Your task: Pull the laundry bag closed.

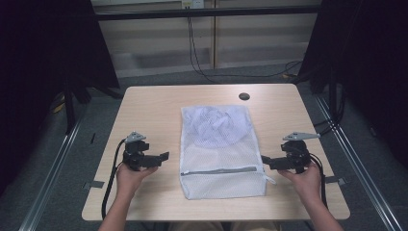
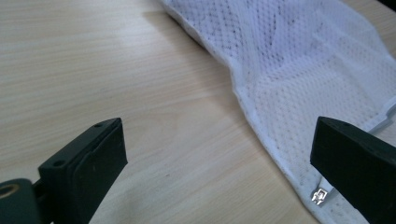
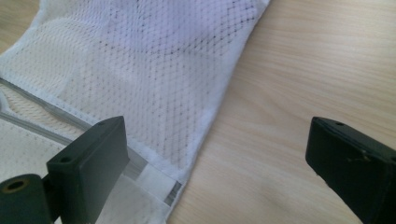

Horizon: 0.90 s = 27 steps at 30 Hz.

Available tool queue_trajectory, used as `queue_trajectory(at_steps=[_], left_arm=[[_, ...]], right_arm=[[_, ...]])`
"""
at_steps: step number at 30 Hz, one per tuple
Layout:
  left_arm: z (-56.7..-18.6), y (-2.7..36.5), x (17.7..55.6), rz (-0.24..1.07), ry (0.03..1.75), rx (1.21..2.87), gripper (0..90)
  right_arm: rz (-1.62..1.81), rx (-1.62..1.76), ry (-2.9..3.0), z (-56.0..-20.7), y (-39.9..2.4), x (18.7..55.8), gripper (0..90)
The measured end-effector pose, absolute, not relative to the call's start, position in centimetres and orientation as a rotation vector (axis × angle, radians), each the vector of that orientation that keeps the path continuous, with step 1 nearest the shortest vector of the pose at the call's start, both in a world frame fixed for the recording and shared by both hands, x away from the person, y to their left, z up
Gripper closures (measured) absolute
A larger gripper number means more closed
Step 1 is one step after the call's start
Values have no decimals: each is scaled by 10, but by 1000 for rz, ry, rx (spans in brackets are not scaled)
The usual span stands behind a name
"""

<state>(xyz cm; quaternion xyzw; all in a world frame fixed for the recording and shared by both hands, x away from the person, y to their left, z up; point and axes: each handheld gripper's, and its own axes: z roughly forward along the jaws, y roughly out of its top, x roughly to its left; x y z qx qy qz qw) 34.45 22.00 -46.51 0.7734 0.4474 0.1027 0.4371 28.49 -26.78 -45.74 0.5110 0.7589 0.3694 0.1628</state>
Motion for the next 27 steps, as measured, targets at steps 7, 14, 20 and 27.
queue_trajectory(at_steps=[7,14,20,27], left_arm=[[-464,215,348,248,1056,1959,46],[-469,215,345,234,1011,1974,88],[-466,222,340,230,1025,1944,72],[-462,224,336,157,1008,1950,91]], right_arm=[[1070,1451,2208,-454,-248,288,68],[1084,1456,2237,-445,-222,293,86],[1074,1433,2278,-443,-196,298,88],[1076,1410,2309,-443,-176,296,94]])
